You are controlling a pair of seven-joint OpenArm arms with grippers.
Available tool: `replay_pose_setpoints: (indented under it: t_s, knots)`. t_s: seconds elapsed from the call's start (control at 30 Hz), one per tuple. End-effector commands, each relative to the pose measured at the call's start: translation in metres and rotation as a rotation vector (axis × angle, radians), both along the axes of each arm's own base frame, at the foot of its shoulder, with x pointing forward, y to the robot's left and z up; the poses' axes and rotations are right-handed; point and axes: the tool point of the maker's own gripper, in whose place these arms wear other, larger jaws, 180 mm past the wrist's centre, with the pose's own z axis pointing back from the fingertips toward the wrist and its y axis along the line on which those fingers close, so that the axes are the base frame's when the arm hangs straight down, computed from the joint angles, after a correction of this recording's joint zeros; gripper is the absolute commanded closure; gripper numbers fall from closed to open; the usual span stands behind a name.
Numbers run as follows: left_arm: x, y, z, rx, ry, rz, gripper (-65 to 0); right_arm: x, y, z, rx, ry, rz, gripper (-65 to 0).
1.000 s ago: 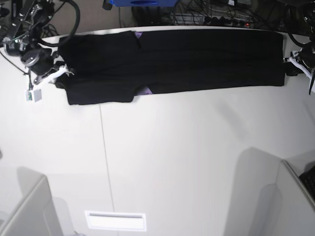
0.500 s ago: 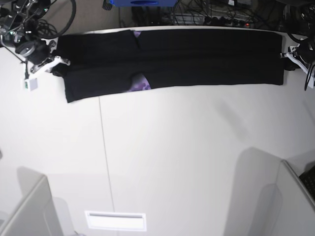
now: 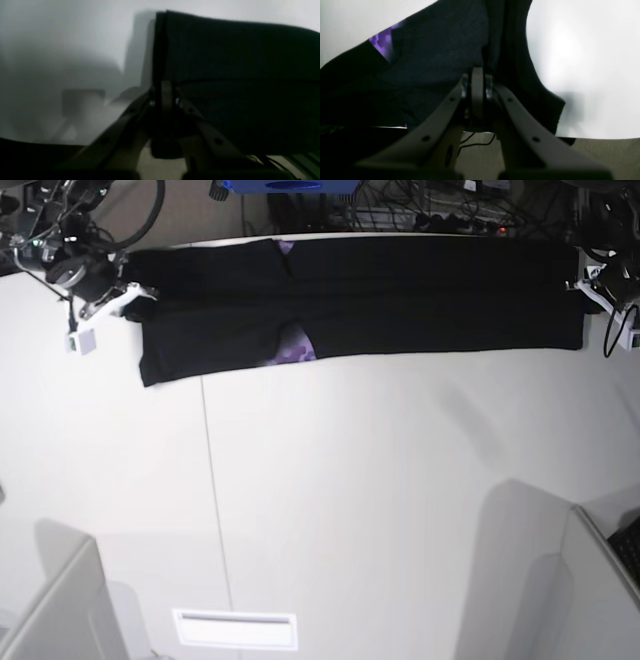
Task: Fold the T-shirt properly
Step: 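Release the folded edge and raise both grippers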
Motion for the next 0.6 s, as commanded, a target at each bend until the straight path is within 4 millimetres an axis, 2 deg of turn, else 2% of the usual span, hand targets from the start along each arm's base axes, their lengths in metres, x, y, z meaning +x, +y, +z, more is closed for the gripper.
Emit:
replay_pose_setpoints:
  t_s: [0.0, 0.17, 0.57]
  knots:
    - [0.007, 0.008, 0.012, 0.034, -0.024, -0.016, 0.0, 0.001, -0.002, 0.005, -0.006, -0.021, -0.001, 0.0]
    - [0.007, 0.008, 0.012, 0.034, -0.025, -0.016, 0.0, -0.012, 0.006, -0.002, 0.021, 0.010, -0.014, 0.0]
    - [0.008, 0.009, 0.012, 0.039, -0.024, -0.017, 0.0, -0.012, 0.006, -0.003, 0.020, 0.014, -0.016, 0.0]
